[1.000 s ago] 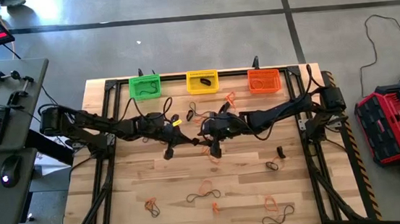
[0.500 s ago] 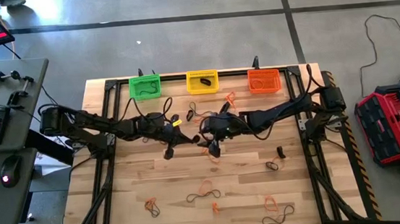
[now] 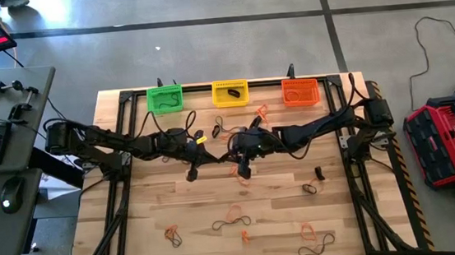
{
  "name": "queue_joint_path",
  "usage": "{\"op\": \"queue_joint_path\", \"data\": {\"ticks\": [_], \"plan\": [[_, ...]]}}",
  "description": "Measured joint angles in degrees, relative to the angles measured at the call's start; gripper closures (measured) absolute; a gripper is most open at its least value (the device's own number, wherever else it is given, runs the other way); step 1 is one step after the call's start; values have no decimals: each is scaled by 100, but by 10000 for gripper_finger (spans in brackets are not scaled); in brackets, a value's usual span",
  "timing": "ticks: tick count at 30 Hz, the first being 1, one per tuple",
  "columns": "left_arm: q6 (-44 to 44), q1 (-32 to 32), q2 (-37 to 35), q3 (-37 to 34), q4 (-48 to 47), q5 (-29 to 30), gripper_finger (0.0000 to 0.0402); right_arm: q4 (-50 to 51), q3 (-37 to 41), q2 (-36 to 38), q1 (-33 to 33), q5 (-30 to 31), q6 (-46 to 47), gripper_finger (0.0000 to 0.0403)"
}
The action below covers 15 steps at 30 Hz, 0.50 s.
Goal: Sort rubber bands into baskets
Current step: Put the black rubber band into the yellow bin
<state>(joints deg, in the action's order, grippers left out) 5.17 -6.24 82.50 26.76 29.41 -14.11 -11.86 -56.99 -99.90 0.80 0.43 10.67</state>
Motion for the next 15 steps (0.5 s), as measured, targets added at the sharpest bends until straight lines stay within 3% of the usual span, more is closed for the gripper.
{"op": "queue_joint_path", "data": {"ticks": [4, 10, 15], "plan": [[0, 0, 0, 0, 2, -2, 401, 0, 2, 0, 0, 0, -77, 394], [-1, 2, 0, 0, -2, 85, 394, 0, 2, 0, 0, 2, -172, 395], [117, -2, 0, 2, -122, 192, 363, 5, 4, 8, -40, 1, -172, 399]]}}
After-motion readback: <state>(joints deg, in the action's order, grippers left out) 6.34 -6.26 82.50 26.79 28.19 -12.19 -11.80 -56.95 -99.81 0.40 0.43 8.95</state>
